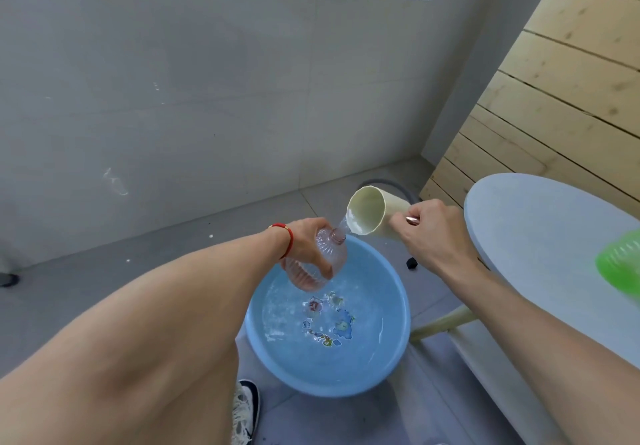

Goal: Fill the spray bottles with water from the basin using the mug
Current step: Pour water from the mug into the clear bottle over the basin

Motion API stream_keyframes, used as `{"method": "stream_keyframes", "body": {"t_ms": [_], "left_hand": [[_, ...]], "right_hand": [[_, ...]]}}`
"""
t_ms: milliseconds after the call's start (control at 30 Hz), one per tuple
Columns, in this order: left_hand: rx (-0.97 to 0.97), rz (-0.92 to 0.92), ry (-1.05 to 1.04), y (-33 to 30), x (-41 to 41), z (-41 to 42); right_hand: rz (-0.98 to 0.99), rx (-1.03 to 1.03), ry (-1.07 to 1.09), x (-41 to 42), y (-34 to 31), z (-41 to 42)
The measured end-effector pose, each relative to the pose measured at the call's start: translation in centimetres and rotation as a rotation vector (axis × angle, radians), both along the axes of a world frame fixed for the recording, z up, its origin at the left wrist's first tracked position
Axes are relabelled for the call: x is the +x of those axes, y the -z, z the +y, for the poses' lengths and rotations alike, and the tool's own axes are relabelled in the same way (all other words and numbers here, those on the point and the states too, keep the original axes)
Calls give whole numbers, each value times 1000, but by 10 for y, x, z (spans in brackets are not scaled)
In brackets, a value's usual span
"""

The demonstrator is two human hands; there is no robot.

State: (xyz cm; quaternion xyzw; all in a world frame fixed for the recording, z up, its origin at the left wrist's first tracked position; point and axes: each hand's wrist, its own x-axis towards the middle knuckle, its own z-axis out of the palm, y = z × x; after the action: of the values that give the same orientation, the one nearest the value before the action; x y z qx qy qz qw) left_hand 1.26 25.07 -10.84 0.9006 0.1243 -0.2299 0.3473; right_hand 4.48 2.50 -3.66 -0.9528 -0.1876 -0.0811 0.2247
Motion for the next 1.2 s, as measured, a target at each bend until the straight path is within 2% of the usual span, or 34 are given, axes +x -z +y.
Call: {"method": "stream_keyframes", "body": {"t_ms": [400, 767, 867, 1000, 1100, 1200], "left_hand": [[-20, -15, 2, -2, 0, 1], [-6, -11, 24, -1, -1, 3], [-13, -24, 16, -1, -1, 4], [-28, -26, -9, -1, -2, 8], [-22, -14, -22, -3, -4, 10], [0, 3, -28, -5, -5, 13]], "right_hand": [[-97, -47, -49, 0, 0, 0], [-92, -28, -47, -1, 2, 0], [-1, 90, 6, 3, 4, -1], [250, 272, 111, 12, 18, -6], [307, 170, 112, 18, 33, -6], [98, -167, 6, 21, 52, -1]]}}
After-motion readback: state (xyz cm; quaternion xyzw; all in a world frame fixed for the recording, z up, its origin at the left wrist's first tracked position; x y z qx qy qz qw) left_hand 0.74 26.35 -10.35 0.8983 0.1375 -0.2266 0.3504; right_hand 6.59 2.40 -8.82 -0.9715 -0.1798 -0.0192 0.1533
